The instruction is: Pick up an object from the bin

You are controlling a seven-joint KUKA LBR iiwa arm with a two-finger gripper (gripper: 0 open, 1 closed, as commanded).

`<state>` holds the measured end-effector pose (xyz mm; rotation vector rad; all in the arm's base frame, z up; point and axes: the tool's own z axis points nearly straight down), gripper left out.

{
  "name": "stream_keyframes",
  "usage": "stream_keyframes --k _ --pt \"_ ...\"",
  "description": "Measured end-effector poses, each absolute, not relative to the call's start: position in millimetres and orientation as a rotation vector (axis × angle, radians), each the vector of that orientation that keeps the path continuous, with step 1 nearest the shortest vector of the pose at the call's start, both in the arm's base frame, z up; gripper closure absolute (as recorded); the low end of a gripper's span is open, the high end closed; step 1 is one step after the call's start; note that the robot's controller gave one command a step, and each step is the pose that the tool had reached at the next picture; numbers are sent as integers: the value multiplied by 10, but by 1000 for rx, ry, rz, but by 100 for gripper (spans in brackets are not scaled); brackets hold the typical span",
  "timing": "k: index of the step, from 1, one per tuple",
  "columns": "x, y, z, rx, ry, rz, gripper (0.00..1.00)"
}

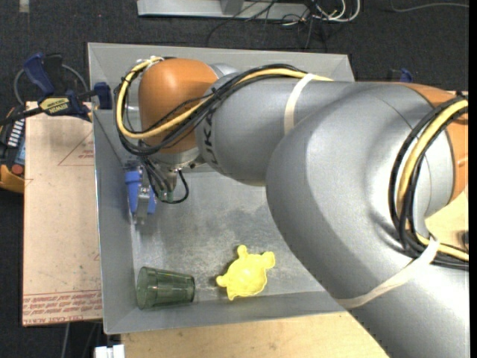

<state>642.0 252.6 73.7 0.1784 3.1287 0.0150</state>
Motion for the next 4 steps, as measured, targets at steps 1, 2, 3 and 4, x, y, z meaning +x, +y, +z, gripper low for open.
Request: stream_keyframes --k 1,2,3,4 --pt "6415 2524 773 179 3130 14 100" --pt "6412 2523 863 179 3130 15 100" --pt "6416 2522 995 179 3129 15 100" --pt "6417 2522 1074 179 3128 16 100"
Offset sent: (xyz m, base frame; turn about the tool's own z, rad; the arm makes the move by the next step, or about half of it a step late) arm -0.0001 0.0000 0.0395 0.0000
